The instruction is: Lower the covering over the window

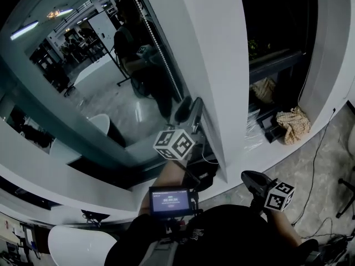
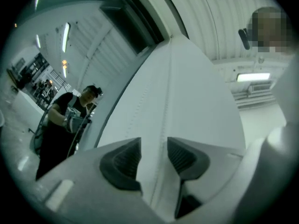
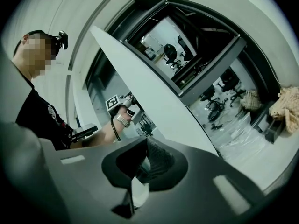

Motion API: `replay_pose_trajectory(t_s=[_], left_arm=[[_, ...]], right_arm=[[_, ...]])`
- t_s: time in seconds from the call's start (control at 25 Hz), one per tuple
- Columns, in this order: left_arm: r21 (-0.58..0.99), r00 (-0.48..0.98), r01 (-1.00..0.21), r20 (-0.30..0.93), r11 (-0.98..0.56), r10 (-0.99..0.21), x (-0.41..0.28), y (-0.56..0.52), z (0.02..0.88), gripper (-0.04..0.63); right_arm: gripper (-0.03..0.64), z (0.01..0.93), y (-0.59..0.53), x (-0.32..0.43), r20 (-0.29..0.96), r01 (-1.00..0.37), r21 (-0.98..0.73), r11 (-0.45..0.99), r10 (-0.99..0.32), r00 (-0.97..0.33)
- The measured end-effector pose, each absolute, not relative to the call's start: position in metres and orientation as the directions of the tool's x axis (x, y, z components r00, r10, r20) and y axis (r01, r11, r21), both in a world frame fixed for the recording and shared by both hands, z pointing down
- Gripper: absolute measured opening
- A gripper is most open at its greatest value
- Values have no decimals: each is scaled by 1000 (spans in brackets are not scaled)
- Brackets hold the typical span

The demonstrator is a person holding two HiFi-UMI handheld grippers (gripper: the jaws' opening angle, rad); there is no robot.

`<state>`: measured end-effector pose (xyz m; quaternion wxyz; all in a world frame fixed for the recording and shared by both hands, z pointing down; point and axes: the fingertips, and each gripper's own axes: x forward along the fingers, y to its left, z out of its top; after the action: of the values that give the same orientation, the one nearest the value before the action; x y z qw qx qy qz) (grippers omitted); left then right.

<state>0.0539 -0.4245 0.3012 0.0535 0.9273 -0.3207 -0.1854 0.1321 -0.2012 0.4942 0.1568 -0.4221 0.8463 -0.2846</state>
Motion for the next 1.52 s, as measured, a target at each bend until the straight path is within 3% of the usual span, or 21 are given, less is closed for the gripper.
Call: replay_pose_trajectory(t_s=[0.08, 0.2, 0.6, 0.84, 1.0, 1.24, 1.4, 1.44, 1.48, 1.52], left_arm=[[234, 780, -472, -337, -850, -527, 60, -421, 294, 135], [217, 827, -379, -357, -900, -434, 68, -412, 289, 18], [112, 905, -247, -328, -962, -271, 49, -364, 310, 13], [94, 901, -229, -357, -969, -247, 16, -330, 309, 12], [131, 895, -202, -379, -971, -237, 4, -307, 311, 12], [164, 887, -166, -406, -972, -220, 3, -283, 316, 13], [112, 923, -192, -318, -975, -218, 15, -265, 342, 12], [96, 936, -193, -281, -976, -213, 21, -261, 352, 12], [96, 945, -188, -253, -978, -206, 26, -257, 362, 12], [107, 951, -177, -238, -978, -198, 30, -252, 370, 12]], right_arm=[[8, 495, -205, 129, -28, -625, -627, 464, -816, -578], [8, 499, -211, 122, -27, -620, -648, 443, -827, -562], [8, 477, -227, 100, -38, -667, -574, 474, -830, -557], [22, 324, -249, 76, -321, -702, -305, 643, -764, -560], [44, 233, -264, 51, -466, -741, -133, 659, -701, -540], [71, 181, -299, 19, -490, -656, -144, 741, -629, -603], [90, 154, -304, 2, -485, -593, -124, 796, -570, -663], [83, 150, -307, 1, -480, -578, -127, 806, -560, -675], [5, 147, -309, 1, -476, -567, -131, 813, -553, -684], [3, 146, -309, 3, -476, -562, -131, 817, -549, -687]])
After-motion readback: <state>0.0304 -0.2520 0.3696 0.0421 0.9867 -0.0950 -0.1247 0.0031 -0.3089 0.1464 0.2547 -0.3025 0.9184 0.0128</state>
